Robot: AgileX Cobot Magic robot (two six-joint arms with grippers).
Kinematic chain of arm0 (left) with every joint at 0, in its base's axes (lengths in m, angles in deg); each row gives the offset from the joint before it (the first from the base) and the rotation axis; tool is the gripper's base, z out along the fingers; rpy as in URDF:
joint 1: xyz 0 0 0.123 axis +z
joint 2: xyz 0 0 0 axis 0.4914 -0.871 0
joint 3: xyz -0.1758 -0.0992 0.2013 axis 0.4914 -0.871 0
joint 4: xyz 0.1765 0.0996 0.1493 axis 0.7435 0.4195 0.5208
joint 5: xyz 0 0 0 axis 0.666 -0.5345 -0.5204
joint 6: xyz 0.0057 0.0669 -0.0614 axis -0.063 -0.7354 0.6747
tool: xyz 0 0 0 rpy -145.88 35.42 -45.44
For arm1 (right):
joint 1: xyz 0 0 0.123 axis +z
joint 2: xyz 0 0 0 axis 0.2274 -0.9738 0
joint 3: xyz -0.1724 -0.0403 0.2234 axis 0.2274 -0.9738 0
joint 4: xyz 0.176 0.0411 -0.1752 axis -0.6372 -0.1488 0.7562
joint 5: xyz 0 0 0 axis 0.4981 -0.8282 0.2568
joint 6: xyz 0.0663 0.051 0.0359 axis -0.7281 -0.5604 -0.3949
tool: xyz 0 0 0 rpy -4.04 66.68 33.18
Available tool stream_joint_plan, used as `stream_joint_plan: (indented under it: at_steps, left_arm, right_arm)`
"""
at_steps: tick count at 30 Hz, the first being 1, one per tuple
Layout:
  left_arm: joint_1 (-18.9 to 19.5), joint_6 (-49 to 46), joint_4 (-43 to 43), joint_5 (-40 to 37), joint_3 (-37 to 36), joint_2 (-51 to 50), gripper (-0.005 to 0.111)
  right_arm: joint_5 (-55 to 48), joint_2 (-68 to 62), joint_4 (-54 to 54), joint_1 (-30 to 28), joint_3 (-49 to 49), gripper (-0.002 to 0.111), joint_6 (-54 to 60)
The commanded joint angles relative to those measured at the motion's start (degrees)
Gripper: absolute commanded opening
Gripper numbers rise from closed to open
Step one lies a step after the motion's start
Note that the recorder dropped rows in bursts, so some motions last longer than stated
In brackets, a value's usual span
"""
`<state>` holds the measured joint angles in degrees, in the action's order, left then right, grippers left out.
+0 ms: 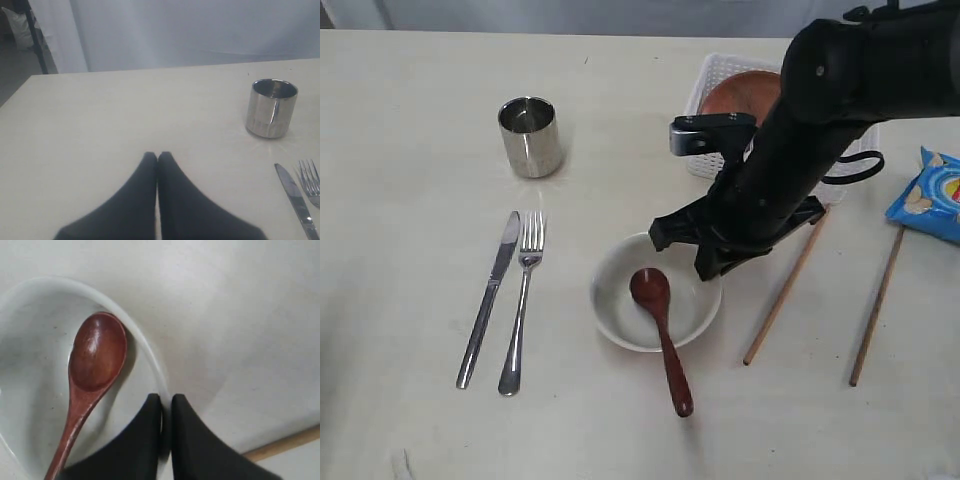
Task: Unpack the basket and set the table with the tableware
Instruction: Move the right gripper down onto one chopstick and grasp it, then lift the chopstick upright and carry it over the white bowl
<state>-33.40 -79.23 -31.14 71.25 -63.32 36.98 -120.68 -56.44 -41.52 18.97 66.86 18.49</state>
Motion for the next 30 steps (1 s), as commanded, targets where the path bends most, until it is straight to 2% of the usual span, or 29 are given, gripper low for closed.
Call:
stream_joint_plan:
  at_steps: [1, 4, 6, 11, 16, 19, 21, 24, 28, 30]
  left_arm:
    - [0.11, 0.03, -0.65, 0.03, -0.2, 0.16, 0.0]
    - [0.11, 0.03, -0.65, 0.03, -0.2, 0.16, 0.0]
    - [0.11, 0.03, -0.65, 0.03, -0.2, 0.16, 0.0]
    - [0.11, 0.03, -0.65, 0.03, -0.2, 0.16, 0.0]
    - [0.11, 0.03, -0.65, 0.03, -0.2, 0.16, 0.0]
    - [0.11, 0.03, -0.65, 0.03, -0.2, 0.16, 0.0]
    - [0.11, 0.03, -0.65, 0.03, -0.2, 0.16, 0.0]
    - [0.11, 0.03, -0.65, 0.03, -0.2, 0.16, 0.0]
    - [0.11, 0.03, -0.65, 0.03, -0.2, 0.16, 0.0]
    - [0.11, 0.03, -0.65, 0.03, -0.2, 0.16, 0.0]
  right_arm:
    - [-0.81, 0.03, 1.01, -0.02, 0.39, 0.016, -0.32]
    - [-0.43, 0.03, 1.01, -0.02, 0.53, 0.039, -0.32]
    - [-0.33, 0.03, 1.37, -0.02, 0.92, 0.046, -0.32]
    - [-3.45, 0.13, 5.97, -0.02, 2.99, 0.046, -3.45]
    - [-9.37, 0.63, 16.44, -0.02, 4.41, 0.046, -13.29]
    - [-9.7, 2.19, 17.61, -0.56, 2.89, 0.046, -14.7]
    - [-7.16, 4.45, 17.43, -2.91, -0.21, 0.046, -16.82]
    - [2.9, 8.3, 16.77, -9.59, -7.94, 0.046, -23.87]
    - [13.94, 7.52, 10.94, -11.81, -16.83, 0.046, -25.22]
    - [17.43, 5.93, 9.26, -11.81, -16.61, 0.046, -25.77]
